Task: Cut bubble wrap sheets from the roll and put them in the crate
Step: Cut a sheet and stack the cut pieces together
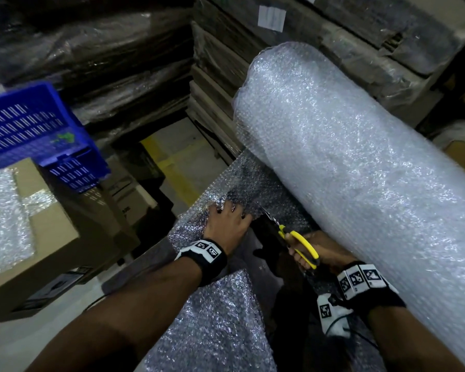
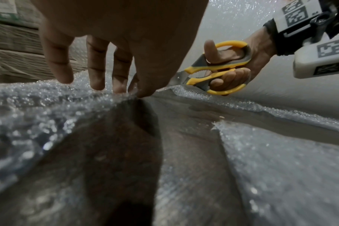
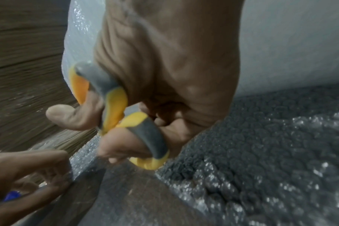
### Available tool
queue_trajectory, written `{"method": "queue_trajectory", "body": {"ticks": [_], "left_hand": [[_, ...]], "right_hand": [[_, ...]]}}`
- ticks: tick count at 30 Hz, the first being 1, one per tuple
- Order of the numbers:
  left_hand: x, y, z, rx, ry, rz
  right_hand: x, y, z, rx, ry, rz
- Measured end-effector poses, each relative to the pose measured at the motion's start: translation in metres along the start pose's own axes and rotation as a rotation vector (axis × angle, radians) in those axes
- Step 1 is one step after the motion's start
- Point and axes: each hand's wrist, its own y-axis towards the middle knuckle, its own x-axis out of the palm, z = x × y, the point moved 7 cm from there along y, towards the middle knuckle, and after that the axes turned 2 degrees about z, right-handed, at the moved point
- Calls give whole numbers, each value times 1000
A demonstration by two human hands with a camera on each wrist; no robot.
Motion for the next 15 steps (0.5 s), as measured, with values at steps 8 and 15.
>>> {"method": "queue_trajectory", "body": {"ticks": [8, 15], "left_hand": [[5, 1, 1, -18, -27, 7], [3, -1, 2, -20, -19, 69]], "right_hand": [[7, -2, -6, 116, -17, -33], [7, 1, -18, 72, -56, -21]]}}
